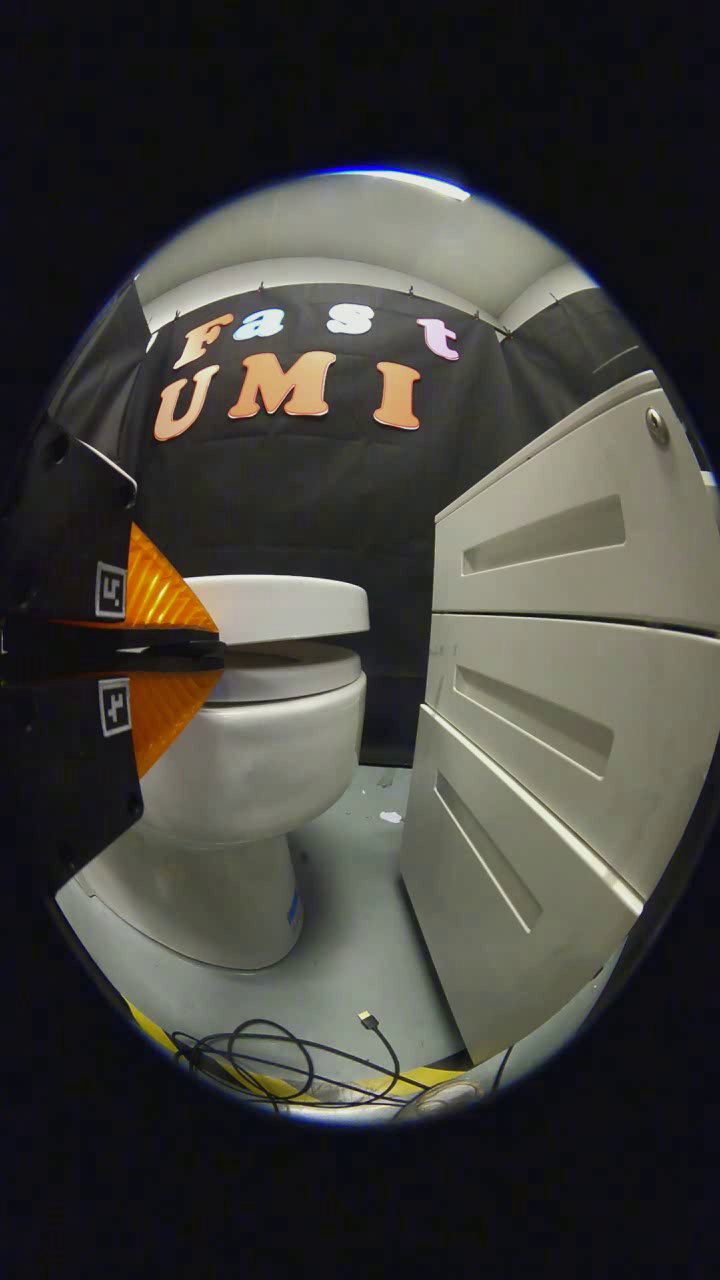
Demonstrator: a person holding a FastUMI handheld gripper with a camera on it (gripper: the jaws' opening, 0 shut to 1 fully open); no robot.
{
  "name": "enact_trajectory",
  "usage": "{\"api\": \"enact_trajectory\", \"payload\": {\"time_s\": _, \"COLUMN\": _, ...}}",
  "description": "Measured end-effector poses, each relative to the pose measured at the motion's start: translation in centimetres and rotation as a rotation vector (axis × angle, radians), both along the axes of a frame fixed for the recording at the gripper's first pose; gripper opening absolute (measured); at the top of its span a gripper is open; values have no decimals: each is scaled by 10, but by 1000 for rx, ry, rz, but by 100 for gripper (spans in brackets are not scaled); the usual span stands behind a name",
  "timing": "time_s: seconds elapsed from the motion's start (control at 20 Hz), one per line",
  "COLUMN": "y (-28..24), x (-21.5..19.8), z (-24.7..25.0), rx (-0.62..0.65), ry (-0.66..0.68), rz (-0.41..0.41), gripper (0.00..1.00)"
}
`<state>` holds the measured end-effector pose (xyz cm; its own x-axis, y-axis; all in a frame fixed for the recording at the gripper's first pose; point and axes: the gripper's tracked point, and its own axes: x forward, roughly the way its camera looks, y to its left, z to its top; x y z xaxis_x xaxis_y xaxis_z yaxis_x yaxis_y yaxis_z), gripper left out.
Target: Open the toilet lid.
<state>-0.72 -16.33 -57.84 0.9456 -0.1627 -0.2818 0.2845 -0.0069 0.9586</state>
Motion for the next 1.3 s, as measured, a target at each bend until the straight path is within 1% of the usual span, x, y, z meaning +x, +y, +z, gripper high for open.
{"api": "enact_trajectory", "payload": {"time_s": 0.1, "y": 1, "x": 0, "z": 4, "rx": -5, "ry": 22, "rz": -11, "gripper": 8}}
{"api": "enact_trajectory", "payload": {"time_s": 0.2, "y": 2, "x": 2, "z": 22, "rx": -24, "ry": 12, "rz": -16, "gripper": 8}}
{"api": "enact_trajectory", "payload": {"time_s": 0.45, "y": 12, "x": 16, "z": 80, "rx": -149, "ry": 7, "rz": 16, "gripper": 8}}
{"api": "enact_trajectory", "payload": {"time_s": 0.55, "y": 22, "x": 22, "z": 108, "rx": -197, "ry": 9, "rz": 44, "gripper": 8}}
{"api": "enact_trajectory", "payload": {"time_s": 0.65, "y": 31, "x": 32, "z": 132, "rx": -280, "ry": 21, "rz": 79, "gripper": 8}}
{"api": "enact_trajectory", "payload": {"time_s": 0.75, "y": 37, "x": 41, "z": 158, "rx": -328, "ry": 17, "rz": 95, "gripper": 8}}
{"api": "enact_trajectory", "payload": {"time_s": 0.95, "y": 43, "x": 51, "z": 175, "rx": -394, "ry": 50, "rz": 78, "gripper": 8}}
{"api": "enact_trajectory", "payload": {"time_s": 1.15, "y": 59, "x": 57, "z": 196, "rx": -455, "ry": 54, "rz": 109, "gripper": 8}}
{"api": "enact_trajectory", "payload": {"time_s": 1.3, "y": 68, "x": 65, "z": 211, "rx": -502, "ry": 49, "rz": 118, "gripper": 8}}
